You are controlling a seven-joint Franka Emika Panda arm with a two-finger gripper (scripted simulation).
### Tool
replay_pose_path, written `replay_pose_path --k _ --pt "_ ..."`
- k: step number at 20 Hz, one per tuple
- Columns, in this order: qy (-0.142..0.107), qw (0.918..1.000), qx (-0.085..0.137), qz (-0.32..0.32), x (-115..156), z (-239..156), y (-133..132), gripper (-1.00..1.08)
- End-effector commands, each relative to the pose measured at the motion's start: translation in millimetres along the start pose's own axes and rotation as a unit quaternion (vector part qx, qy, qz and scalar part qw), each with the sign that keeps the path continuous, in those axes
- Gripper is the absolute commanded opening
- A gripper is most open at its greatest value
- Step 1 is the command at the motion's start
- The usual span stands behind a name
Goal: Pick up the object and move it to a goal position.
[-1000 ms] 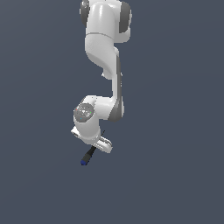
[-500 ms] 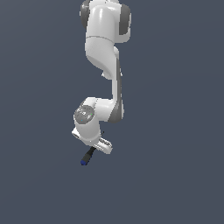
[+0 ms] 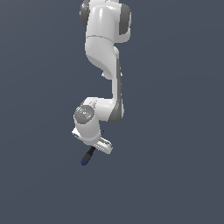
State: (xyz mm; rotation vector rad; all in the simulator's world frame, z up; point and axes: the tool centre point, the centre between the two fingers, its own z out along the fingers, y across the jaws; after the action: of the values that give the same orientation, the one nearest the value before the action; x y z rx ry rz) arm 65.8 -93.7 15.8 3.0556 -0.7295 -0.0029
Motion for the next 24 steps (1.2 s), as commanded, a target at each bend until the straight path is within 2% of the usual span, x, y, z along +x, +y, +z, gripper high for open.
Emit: replay_pose_path --k 1,11,24 --pt "0.001 1.0000 0.000 0.000 -1.2 -3.3 0.1 -1.00" --pt "0.000 1.0000 0.001 0.000 -21.9 -37.7 4.4 -1.00" --pt "0.000 1.0000 0.001 0.000 -76.9 -131.4 15.9 -1.00"
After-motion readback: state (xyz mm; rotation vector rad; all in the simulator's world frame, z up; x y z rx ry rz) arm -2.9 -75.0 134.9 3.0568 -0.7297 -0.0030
